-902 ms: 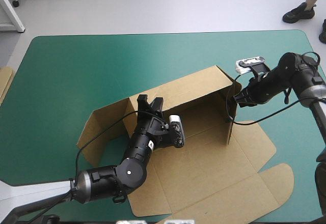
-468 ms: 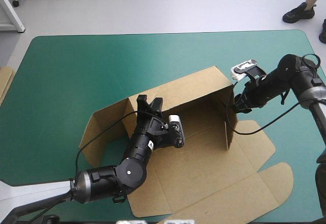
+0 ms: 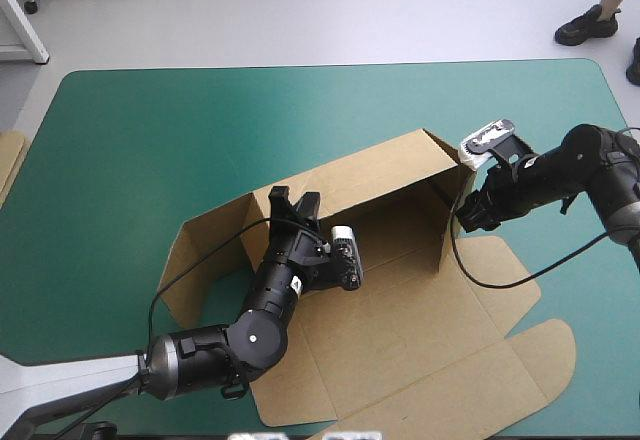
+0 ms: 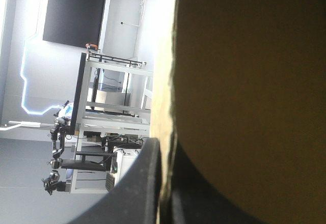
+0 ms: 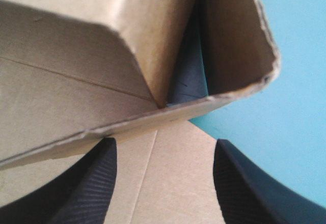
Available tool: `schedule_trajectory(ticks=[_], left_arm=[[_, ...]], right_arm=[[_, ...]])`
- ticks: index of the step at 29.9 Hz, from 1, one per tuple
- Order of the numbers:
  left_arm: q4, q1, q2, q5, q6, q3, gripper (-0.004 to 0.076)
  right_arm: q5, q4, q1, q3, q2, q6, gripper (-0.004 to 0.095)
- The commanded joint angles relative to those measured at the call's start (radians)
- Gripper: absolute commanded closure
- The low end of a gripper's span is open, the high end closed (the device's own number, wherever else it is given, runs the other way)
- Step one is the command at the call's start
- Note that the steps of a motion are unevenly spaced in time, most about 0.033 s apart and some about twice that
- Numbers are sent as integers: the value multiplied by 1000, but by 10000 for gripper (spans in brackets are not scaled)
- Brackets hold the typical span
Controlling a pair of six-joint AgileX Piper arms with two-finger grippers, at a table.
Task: Fold the box
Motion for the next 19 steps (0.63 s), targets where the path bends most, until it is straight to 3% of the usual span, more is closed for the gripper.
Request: schedule_trajectory(ticks=[1,8,19], left_arm=[[23,-9,-30,11,-19,-20,734],[5,-9,-30,7,-17,-20,734],[0,-9,-30,2,17,-20,734]], right_arm=[[-70,0,-5,-20,-37,-26,305],[-161,5,-5,-20,-34,-81,110],[-168,121,-5,-19,36,-155,101]])
